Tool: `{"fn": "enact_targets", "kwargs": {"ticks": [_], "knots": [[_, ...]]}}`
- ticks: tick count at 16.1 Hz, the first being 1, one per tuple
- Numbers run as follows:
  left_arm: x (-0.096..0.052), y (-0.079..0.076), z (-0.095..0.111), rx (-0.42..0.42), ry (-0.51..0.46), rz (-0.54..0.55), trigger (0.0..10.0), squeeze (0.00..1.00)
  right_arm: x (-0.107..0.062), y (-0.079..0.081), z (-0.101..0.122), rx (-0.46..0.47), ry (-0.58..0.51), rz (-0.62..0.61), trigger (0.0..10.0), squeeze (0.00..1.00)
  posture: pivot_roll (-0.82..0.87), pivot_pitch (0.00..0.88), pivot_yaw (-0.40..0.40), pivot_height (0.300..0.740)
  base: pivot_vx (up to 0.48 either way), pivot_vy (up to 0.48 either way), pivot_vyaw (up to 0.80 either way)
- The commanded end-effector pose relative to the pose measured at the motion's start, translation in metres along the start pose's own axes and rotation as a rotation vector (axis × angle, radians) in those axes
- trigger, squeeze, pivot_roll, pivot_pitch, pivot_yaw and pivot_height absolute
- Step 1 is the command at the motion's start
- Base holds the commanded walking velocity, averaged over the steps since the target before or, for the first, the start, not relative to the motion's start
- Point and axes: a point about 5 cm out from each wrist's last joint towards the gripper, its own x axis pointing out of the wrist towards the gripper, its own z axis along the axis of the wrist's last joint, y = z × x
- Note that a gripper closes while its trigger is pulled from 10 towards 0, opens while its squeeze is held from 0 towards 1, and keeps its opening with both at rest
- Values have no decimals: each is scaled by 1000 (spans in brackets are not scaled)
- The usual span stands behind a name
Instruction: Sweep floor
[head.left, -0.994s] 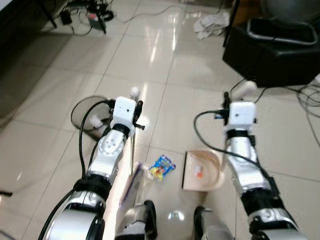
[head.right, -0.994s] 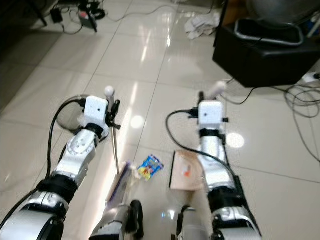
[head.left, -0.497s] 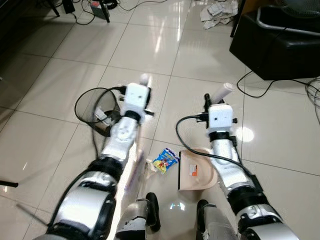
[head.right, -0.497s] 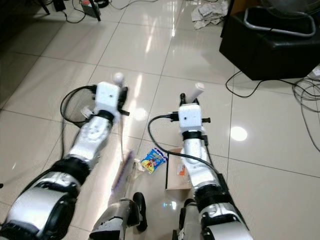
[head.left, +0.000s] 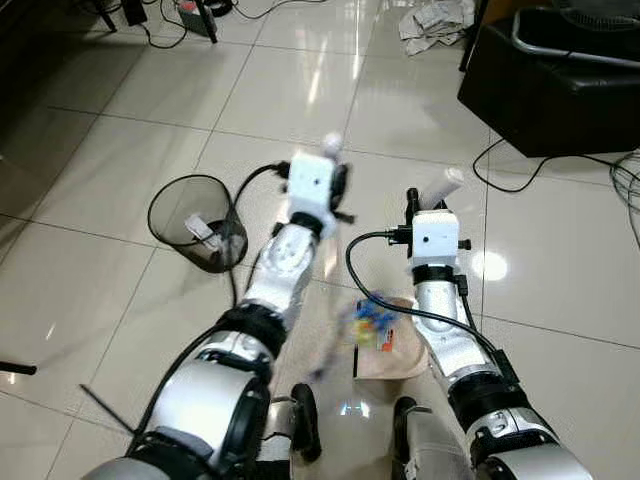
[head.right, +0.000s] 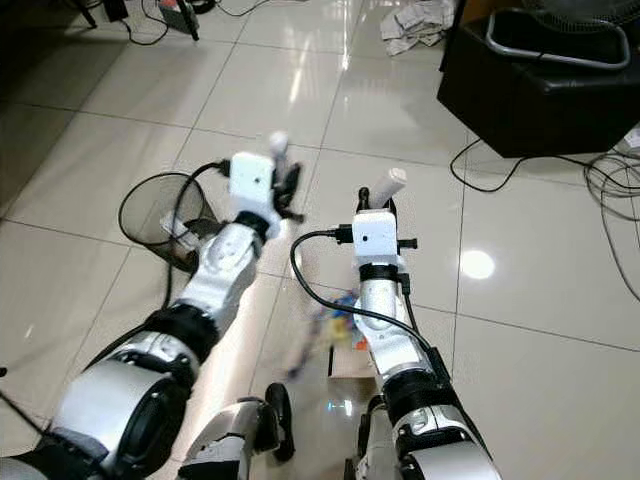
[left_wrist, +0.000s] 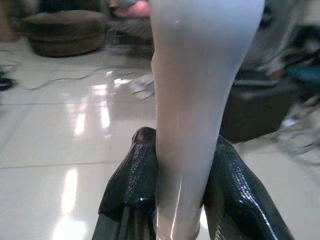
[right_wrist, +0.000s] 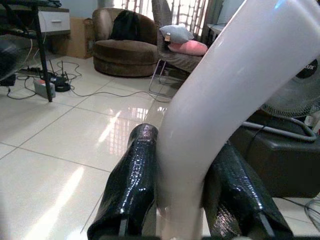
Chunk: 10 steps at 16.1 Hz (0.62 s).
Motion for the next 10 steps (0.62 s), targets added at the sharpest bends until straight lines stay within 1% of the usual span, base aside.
{"fn": "enact_targets", "kwargs": {"ticks": [1, 2, 3, 4, 5, 6, 7, 9, 10], "knots": [[2, -6, 6, -25, -41, -48, 10000, 0, -8, 9, -8, 9, 44, 31, 10000, 0, 71, 300, 136, 740, 0, 0, 0], [3, -15, 8, -44, -55, -130, 10000, 0, -8, 10, -8, 8, 45, 36, 10000, 0, 71, 304, 136, 740, 0, 0, 0], [2, -22, 9, -36, -60, -211, 10000, 0, -7, 10, -8, 5, 49, 37, 10000, 0, 71, 307, 137, 740, 0, 0, 0], [0, -25, 9, -15, -71, -263, 10000, 0, -8, 9, -9, 3, 51, 36, 10000, 0, 71, 303, 137, 740, 0, 0, 0], [0, -25, 9, -15, -71, -281, 10000, 0, -8, 8, -9, 3, 51, 35, 10000, 0, 70, 299, 137, 740, 0, 0, 0], [-1, -22, 10, 14, -75, -302, 10000, 0, -7, 8, -10, 2, 52, 33, 10000, 0, 72, 291, 138, 740, 0, 0, 0], [-2, -15, 10, 57, -72, -306, 10000, 0, -6, 7, -10, 4, 55, 30, 10000, 0, 75, 285, 140, 740, 0, 0, 0], [-4, 15, 18, 129, -80, -295, 10000, 0, -6, 3, -10, 26, 54, 11, 10000, 0, 78, 268, 141, 740, 0, 0, 0], [-4, 17, 18, 139, -81, -294, 10000, 0, -6, 3, -10, 28, 54, 7, 10000, 0, 78, 268, 141, 740, 0, 0, 0]]}}
